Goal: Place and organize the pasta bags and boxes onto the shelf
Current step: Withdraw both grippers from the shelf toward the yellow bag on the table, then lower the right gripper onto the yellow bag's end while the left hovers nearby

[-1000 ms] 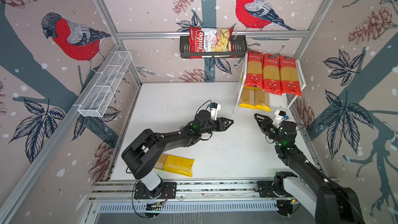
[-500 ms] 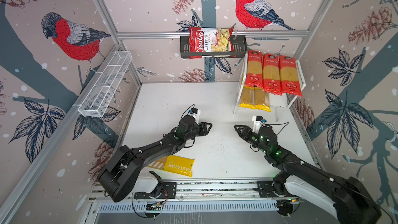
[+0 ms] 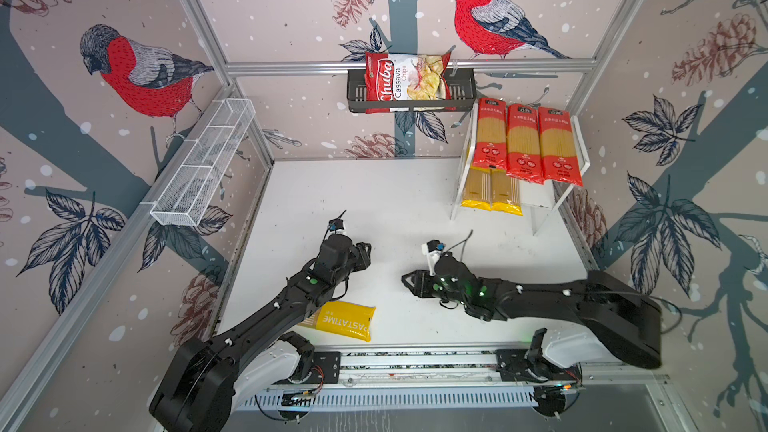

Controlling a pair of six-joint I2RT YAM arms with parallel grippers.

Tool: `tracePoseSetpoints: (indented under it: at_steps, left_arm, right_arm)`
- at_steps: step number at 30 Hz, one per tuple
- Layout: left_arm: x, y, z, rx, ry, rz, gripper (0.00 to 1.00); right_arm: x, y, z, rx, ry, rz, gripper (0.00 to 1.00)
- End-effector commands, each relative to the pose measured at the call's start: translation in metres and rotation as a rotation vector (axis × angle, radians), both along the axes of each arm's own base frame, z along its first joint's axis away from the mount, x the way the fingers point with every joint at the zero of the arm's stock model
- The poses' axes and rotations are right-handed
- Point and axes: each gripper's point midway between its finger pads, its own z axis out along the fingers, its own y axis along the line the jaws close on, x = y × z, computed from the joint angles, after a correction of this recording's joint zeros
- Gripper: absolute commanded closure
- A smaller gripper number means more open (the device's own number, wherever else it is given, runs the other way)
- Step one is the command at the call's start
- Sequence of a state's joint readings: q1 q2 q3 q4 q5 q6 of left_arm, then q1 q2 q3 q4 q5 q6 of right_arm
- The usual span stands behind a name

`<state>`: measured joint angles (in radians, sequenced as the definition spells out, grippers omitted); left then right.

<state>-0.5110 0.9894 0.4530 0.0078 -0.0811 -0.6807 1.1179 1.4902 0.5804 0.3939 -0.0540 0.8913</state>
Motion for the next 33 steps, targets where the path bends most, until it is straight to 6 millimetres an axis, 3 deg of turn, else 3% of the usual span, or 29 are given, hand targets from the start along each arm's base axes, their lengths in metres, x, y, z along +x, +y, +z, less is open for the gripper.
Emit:
tracePoseSetpoints:
  at_steps: [1, 8, 24, 33]
  left_arm:
    - [-0.002, 0.019, -0.003, 0.040, 0.006, 0.046, 0.44]
    - [-0.005, 0.033, 0.002, 0.024, -0.006, 0.076, 0.43]
    - [-0.004, 0.031, 0.001, 0.001, -0.008, 0.065, 0.43]
    - [-0.005, 0.029, 0.001, -0.011, -0.010, 0.058, 0.43]
  right_arm:
    - [-0.023, 0.027, -0.009, -0.041, 0.007, 0.159, 0.58]
    - [-0.046, 0.068, -0.032, -0.103, 0.047, 0.315, 0.60]
    - [-0.066, 0.090, -0.068, -0.169, 0.127, 0.427, 0.66]
    - [-0.060, 0.092, -0.062, -0.169, 0.097, 0.410, 0.92]
